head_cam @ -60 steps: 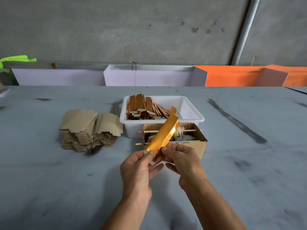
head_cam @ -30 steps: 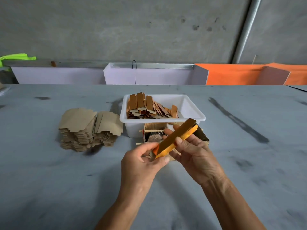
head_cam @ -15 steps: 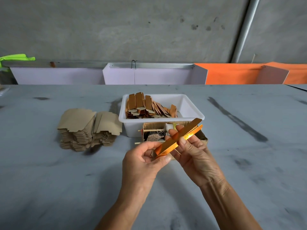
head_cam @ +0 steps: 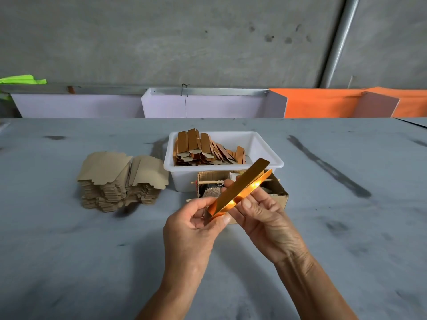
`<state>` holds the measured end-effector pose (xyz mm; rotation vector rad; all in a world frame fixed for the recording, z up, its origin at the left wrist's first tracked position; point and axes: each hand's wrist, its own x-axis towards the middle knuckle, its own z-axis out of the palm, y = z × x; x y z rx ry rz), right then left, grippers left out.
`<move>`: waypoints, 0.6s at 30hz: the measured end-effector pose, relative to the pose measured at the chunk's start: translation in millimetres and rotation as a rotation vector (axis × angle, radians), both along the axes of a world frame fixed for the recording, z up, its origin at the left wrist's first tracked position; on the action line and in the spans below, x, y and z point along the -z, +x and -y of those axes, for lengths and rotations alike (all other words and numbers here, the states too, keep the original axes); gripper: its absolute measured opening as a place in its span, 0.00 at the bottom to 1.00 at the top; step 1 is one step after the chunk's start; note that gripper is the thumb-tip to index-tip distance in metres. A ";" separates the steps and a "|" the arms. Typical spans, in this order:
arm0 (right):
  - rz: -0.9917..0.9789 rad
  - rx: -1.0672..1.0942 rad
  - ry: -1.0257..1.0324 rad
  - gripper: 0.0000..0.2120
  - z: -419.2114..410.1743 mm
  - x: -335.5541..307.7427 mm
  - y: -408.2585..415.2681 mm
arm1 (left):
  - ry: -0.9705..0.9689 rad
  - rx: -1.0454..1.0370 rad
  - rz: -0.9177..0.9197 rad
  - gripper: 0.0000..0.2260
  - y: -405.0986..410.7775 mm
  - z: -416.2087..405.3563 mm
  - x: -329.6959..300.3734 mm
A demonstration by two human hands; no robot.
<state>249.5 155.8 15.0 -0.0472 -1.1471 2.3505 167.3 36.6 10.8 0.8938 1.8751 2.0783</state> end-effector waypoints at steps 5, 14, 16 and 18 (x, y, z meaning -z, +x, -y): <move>0.211 0.133 0.073 0.12 4.3 -2.4 -1.9 | -0.059 -0.091 -0.078 0.17 -0.6 -0.3 2.9; 0.495 0.284 0.206 0.03 1.3 -12.7 -20.4 | -0.040 -0.007 0.205 0.07 -11.0 -2.3 0.4; 0.539 0.296 0.264 0.04 -0.5 -19.5 -30.2 | -0.052 -0.003 0.225 0.09 -18.2 -4.1 -2.1; 0.559 0.290 0.255 0.06 -0.3 -26.4 -41.4 | -0.030 -0.044 0.277 0.08 -26.0 -7.5 -5.7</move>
